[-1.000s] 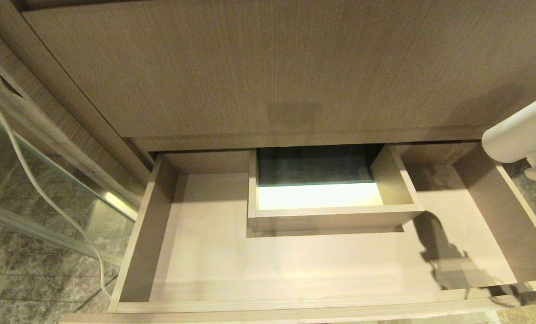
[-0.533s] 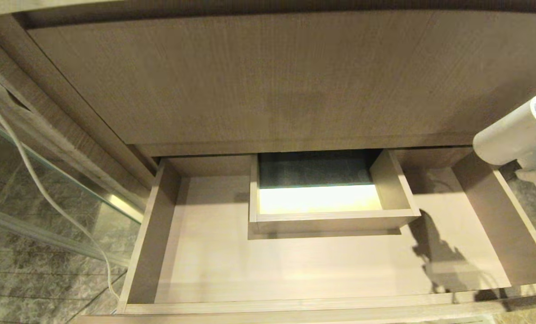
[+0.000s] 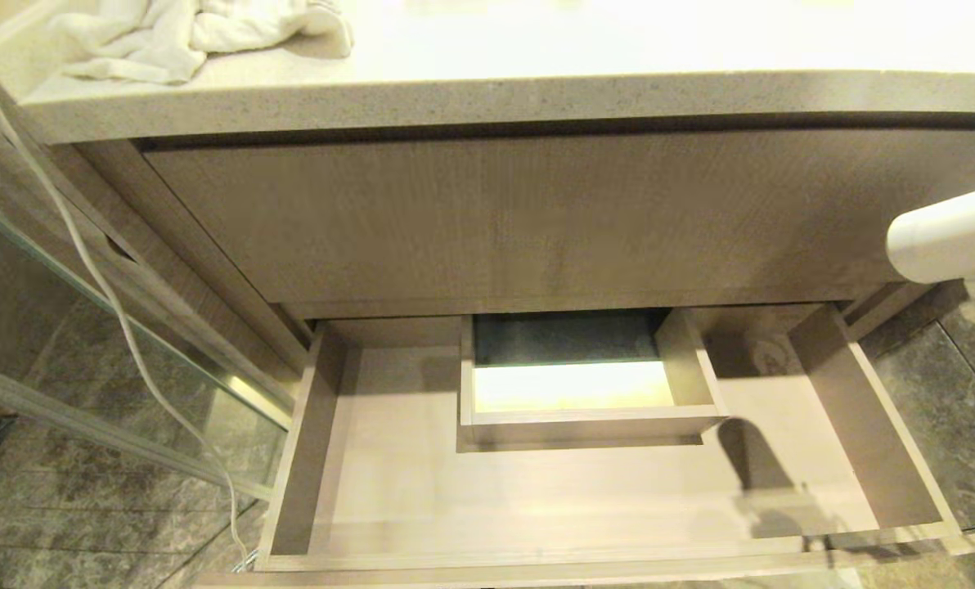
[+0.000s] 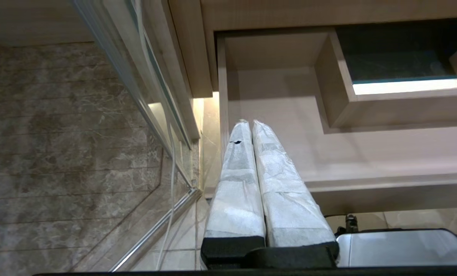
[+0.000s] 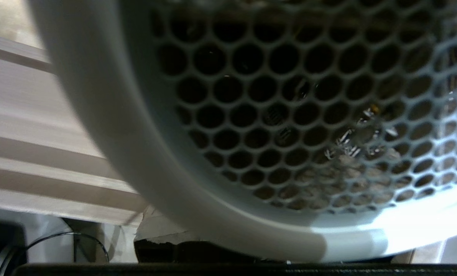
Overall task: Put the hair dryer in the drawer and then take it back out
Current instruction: Place it on the countertop
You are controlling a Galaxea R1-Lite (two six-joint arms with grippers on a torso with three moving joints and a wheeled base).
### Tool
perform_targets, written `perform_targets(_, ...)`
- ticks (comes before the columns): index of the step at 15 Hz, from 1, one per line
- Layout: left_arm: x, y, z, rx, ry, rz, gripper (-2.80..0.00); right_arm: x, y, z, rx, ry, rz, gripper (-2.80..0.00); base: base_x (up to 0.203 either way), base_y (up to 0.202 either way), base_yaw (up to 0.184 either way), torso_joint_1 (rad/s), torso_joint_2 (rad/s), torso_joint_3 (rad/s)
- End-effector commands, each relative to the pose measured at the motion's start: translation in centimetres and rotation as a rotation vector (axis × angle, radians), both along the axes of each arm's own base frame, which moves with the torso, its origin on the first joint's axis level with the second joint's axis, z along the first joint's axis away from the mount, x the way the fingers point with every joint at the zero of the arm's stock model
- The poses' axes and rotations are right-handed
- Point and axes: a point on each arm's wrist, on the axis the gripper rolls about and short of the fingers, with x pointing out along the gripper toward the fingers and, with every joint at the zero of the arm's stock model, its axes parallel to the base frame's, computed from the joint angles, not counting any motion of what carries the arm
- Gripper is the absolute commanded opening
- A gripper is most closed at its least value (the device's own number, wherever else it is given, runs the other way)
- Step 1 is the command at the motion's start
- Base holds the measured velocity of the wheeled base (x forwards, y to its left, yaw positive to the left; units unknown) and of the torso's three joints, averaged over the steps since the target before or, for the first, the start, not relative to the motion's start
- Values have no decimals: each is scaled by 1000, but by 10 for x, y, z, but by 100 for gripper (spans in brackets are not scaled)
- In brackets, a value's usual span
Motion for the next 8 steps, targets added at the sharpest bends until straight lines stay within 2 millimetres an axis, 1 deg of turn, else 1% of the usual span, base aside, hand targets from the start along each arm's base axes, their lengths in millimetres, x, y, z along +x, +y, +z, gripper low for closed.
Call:
perform_targets(1, 0, 0, 0, 0, 3, 0, -280, 0, 0, 1, -5, -3, 1, -280, 0, 0, 0, 242, -478, -271)
perform_targets(8, 0, 0, 0, 0, 2, 0, -280, -2, 1, 1, -7, -5, 3, -280, 0, 0, 0, 231, -494, -268)
